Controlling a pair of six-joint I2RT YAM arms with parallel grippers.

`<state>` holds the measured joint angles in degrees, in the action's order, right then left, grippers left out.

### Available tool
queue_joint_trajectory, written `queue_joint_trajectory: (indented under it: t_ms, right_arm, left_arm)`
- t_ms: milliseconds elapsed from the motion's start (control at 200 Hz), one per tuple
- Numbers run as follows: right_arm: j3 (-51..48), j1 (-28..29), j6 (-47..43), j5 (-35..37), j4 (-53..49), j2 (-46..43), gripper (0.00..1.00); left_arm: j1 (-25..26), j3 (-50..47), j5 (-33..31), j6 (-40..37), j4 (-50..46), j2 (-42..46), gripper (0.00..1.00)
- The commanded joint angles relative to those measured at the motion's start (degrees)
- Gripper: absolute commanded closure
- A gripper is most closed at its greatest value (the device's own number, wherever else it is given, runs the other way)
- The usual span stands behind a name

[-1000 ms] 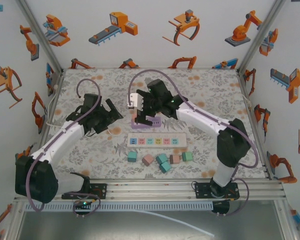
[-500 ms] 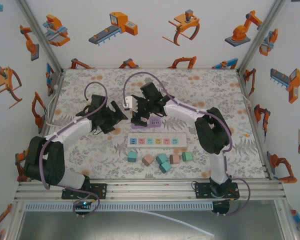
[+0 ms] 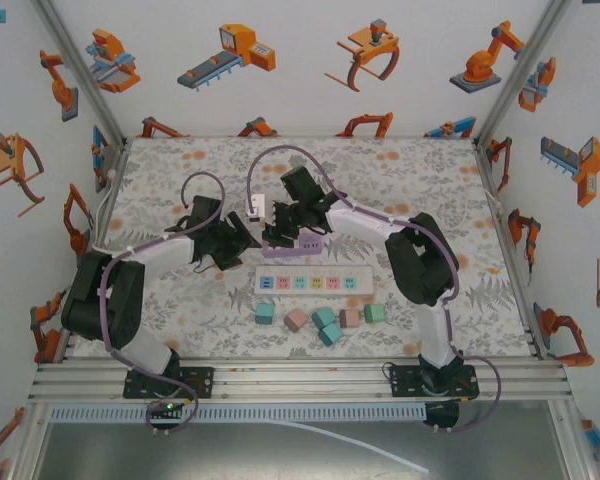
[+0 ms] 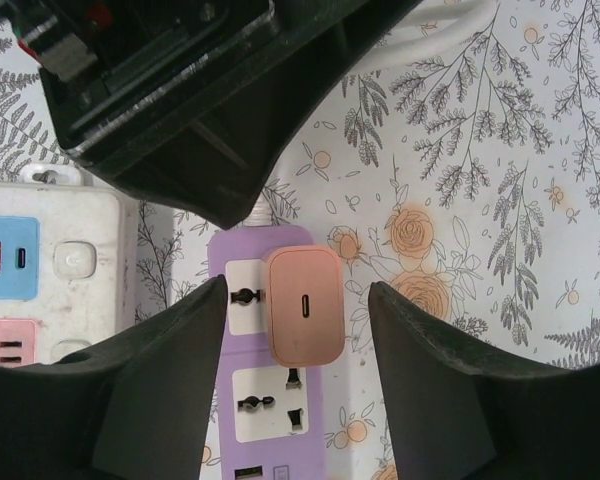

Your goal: Pull the plug off the socket

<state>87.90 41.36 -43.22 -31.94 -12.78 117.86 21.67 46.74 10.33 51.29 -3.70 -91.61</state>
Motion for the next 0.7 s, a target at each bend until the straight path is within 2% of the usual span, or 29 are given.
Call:
queue_joint_trajectory:
  t_ms: [0, 335, 456, 696]
  right_arm:
    - [0.35, -0.32, -0.71, -1.02, -0.89, 1.31, 0.47]
    - [0.39, -0.32, -1.01, -2.42, -2.07, 2.35, 0.57]
    - [0.27, -0.32, -1.48, -2.12, -2.43, 2.9, 0.6]
    - [0.64, -0.32, -1.87, -2.18, -2.17, 2.5, 0.66]
  left_arm:
    - [0.68, 0.13, 1.85, 0.75, 2.27, -2.11, 0.35]
    - [1.52, -0.67, 2.08, 0.82, 4.62, -4.89, 0.38]
    - [1.78, -0.4, -0.39, -0.13, 1.99, -4.81, 0.47]
    - [4.81, 3.13, -7.69, -6.26, -6.04, -4.53, 0.54]
